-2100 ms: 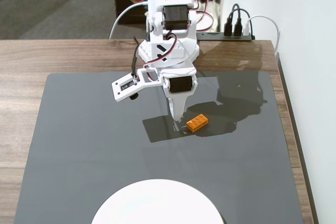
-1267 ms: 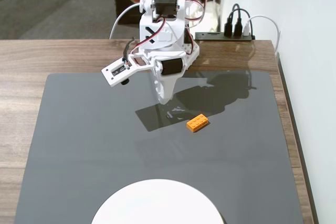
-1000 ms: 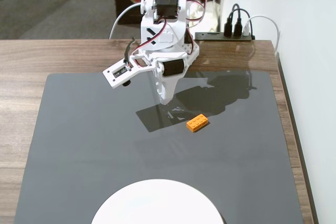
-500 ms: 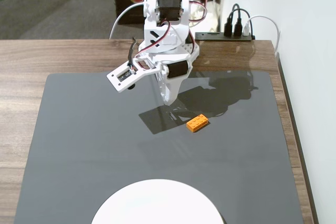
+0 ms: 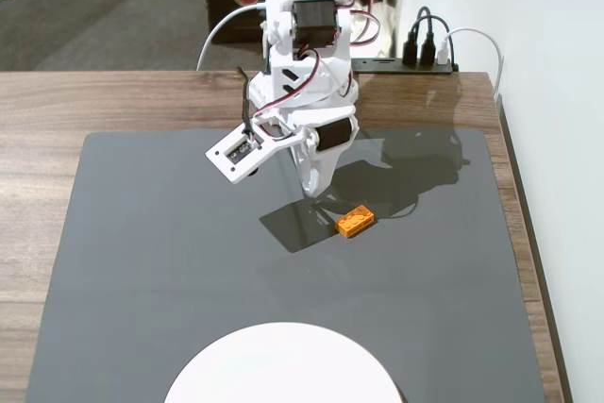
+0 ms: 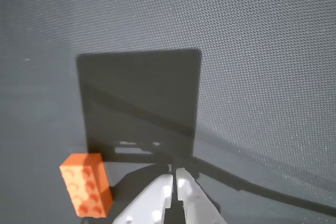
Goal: Grasp a lego block and put it on the plate.
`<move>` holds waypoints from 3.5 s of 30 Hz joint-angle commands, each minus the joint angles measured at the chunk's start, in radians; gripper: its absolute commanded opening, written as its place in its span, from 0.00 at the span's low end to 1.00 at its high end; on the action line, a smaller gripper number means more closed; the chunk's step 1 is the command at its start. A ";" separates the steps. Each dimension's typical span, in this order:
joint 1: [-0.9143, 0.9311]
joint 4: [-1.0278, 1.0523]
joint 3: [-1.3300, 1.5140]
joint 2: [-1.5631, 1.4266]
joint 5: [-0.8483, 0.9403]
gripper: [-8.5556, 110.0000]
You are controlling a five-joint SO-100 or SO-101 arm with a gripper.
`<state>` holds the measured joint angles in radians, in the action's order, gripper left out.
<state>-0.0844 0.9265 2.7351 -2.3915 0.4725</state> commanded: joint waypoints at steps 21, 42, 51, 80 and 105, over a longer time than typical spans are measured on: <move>-0.176 0.071 -0.273 0.143 -0.118 0.08; -0.175 0.241 -0.499 0.290 -0.242 0.08; -0.189 0.285 -0.503 0.307 -0.236 0.27; -0.150 0.400 -0.577 0.400 0.000 0.44; -0.109 0.267 -0.609 0.640 0.091 0.43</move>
<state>-0.1871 1.2072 2.1737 -1.7549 0.5522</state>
